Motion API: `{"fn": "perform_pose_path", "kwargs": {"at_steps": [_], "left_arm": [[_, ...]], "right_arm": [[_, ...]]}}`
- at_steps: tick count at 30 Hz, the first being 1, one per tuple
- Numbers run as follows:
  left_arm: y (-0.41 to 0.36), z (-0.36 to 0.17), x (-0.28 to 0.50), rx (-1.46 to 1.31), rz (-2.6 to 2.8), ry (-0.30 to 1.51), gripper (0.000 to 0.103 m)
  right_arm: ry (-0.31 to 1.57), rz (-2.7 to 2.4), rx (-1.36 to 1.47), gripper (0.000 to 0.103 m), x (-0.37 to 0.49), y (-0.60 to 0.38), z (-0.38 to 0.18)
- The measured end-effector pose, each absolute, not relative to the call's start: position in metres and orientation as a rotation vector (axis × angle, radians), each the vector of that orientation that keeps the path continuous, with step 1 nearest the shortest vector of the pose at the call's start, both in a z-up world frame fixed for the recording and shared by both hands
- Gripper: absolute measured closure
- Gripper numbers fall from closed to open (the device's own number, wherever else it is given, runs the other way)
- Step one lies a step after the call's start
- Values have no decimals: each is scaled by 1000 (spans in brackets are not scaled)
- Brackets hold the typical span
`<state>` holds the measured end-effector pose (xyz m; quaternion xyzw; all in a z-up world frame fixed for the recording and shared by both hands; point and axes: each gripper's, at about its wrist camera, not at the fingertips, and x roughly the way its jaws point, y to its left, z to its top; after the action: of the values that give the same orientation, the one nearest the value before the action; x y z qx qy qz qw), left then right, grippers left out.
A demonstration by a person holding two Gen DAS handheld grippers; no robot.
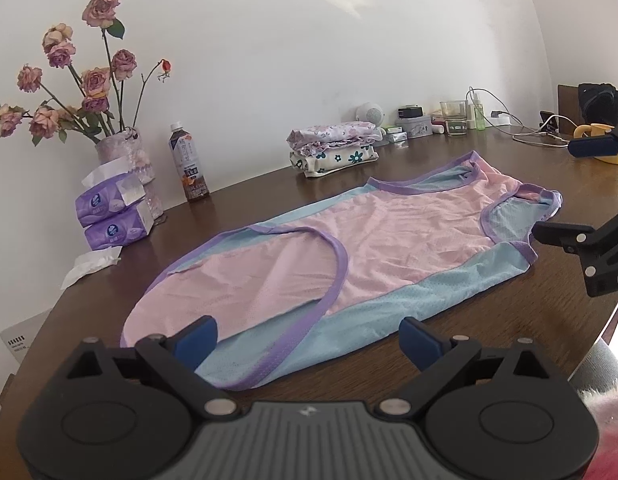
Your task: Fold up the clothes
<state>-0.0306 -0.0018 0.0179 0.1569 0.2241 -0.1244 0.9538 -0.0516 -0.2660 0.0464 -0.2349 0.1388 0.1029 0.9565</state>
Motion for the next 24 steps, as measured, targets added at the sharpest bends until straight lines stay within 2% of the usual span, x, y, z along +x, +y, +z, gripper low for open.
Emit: {"fn": "perform_pose_path", "kwargs": {"at_steps": [6, 11, 14, 17, 19, 20, 21, 22, 24], "left_arm": [[11, 19, -32, 328, -269, 456, 7], [14, 20, -33, 362, -308, 450, 14], [13, 20, -32, 422, -325, 444, 23], [13, 21, -28, 495, -340, 453, 36], [13, 21, -25, 551, -351, 465, 55], [13, 21, -24, 580, -357, 471, 60], [12, 21, -24, 608, -365, 475, 70], [12, 20, -24, 636, -373, 479, 76], [11, 19, -24, 692, -390, 487, 76]], "right_arm": [[297, 229, -506, 1, -47, -266, 51], [290, 243, -522, 1, -45, -261, 52], [295, 287, -590, 2, -45, -258, 50], [307, 365, -698, 16, -47, -259, 46], [325, 416, -795, 34, -48, -259, 41], [336, 444, -846, 39, -49, -259, 38], [346, 472, -893, 51, -49, -258, 36], [354, 508, -930, 55, -49, -256, 34], [370, 586, -997, 60, -48, -253, 32]]}}
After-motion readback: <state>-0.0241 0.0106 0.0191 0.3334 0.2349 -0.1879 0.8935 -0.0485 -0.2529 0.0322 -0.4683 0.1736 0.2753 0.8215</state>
